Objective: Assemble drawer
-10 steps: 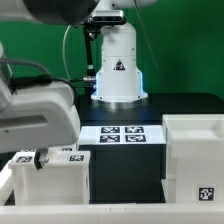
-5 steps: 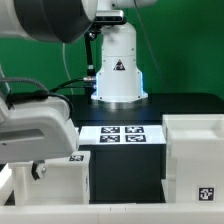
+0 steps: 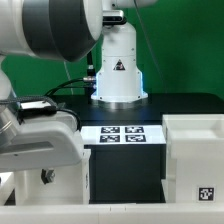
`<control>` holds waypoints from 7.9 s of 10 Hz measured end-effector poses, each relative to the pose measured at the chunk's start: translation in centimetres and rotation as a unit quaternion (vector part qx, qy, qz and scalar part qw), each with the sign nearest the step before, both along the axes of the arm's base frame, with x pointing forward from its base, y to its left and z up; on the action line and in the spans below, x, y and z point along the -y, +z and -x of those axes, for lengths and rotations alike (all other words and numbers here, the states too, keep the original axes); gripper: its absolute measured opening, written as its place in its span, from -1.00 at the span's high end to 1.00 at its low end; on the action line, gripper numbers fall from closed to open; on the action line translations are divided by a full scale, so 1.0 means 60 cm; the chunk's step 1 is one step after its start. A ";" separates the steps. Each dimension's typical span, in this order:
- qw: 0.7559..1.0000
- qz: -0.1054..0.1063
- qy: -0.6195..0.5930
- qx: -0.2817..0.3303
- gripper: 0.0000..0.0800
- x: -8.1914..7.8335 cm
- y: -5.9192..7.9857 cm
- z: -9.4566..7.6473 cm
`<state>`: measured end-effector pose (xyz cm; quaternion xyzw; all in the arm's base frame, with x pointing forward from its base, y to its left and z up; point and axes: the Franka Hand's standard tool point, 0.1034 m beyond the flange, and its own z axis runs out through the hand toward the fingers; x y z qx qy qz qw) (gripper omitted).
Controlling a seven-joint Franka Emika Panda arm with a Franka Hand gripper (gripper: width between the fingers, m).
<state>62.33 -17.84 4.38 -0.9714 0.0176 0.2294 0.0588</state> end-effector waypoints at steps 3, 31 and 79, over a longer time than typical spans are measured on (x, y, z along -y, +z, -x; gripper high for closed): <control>1.000 0.000 0.000 -0.001 0.35 0.000 -0.001 0.001; 0.872 0.153 0.077 0.459 0.91 0.004 0.079 0.011; 0.781 0.122 0.438 0.428 0.87 -0.037 0.014 0.082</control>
Offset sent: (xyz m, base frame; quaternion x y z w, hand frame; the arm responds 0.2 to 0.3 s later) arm 0.0000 0.0000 0.0000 0.0000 0.0000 0.0000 1.0000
